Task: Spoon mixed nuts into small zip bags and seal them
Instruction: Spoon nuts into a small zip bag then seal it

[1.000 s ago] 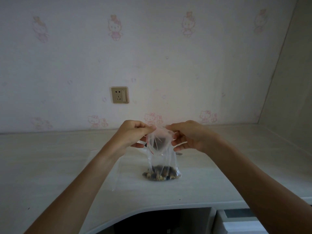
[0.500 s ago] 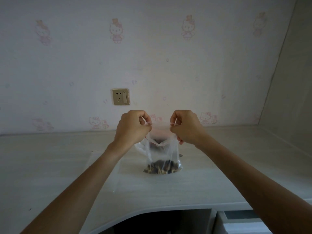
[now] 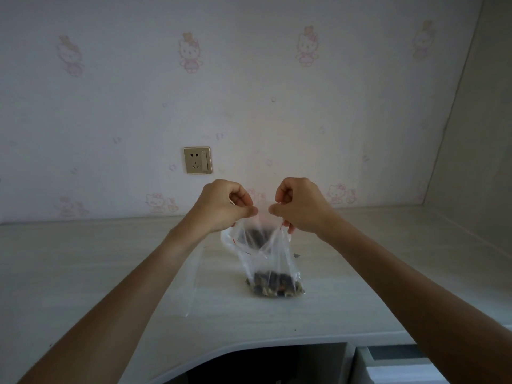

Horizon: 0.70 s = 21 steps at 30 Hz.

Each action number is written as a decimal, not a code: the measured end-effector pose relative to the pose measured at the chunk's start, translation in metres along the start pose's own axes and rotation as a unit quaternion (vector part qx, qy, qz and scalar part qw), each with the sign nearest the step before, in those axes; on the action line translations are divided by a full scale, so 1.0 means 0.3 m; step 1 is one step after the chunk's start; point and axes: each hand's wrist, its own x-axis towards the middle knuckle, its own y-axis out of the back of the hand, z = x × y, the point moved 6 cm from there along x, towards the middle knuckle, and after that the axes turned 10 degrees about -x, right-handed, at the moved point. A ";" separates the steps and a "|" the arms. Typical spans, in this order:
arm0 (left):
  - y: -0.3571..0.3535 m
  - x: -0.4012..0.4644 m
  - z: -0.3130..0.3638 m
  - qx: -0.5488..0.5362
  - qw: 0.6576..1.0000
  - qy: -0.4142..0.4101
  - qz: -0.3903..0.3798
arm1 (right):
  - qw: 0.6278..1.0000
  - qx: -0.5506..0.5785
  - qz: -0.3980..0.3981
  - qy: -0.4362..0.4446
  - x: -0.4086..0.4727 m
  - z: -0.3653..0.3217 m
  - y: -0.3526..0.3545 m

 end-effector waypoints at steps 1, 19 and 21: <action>0.004 0.000 0.007 0.034 0.999 -0.031 0.011 | 1.000 0.001 0.000 0.004 -0.001 0.000 0.003; 0.051 -0.019 -0.014 0.083 0.989 -0.109 -0.051 | 0.974 -0.127 0.008 0.188 -0.057 -0.003 0.059; 0.038 -0.039 -0.006 0.129 0.977 -0.159 -0.060 | 0.954 -0.156 0.025 0.255 -0.100 -0.038 0.051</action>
